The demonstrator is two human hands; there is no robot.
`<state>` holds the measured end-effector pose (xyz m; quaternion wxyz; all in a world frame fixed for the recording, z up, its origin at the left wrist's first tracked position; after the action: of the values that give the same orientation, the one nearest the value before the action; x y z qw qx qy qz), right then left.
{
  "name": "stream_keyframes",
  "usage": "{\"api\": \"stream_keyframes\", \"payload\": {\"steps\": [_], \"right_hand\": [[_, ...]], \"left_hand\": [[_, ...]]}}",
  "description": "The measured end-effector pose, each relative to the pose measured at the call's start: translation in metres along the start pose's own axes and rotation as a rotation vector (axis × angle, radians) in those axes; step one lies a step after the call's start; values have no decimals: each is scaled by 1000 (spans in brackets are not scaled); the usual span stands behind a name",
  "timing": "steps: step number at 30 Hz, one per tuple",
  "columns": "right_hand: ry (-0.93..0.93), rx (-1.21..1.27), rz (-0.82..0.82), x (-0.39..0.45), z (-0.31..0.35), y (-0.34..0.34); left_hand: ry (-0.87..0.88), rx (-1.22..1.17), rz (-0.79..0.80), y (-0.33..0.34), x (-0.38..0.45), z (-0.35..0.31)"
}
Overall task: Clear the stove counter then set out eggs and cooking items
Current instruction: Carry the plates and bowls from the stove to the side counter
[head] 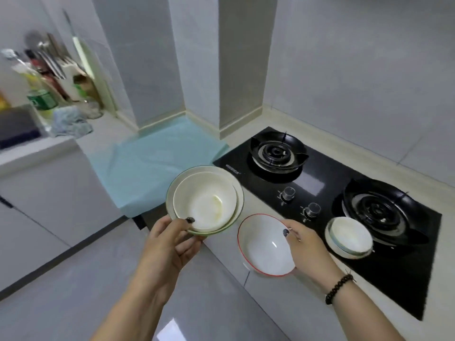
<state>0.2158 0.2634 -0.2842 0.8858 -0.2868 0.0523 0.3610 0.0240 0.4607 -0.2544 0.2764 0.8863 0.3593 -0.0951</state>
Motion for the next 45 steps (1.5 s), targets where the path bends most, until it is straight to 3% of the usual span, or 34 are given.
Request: {"api": "stream_keyframes", "payload": {"steps": [10,16,27,34,45], "right_hand": [[-242,-106,377,90,153,182],[-275,-81,634,141,225,320],[-283,-125,888,217,374,542],[-283,-118,1068,187,447,683],[-281,-65,1114,116,556,906]], "left_hand": [[104,-276,-401,-175,-24,-63],[172,-389,-630,-280,-25,-98],[269,-583,-1013,-449,-29,-164],[340,-719,-1144,-559,-64,-191],[384,-676,-1155,-785,-130,-284]]}}
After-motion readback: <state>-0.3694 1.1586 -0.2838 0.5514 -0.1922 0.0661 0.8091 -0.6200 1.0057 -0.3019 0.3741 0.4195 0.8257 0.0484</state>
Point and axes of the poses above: each hand's wrist, its own x-axis towards the middle knuckle, its own y-axis out of the palm, z = x × y, the point moved 7 cm from there along x, towards the middle knuckle, and after that the axes turned 9 degrees about z, right-handed, at the moved point
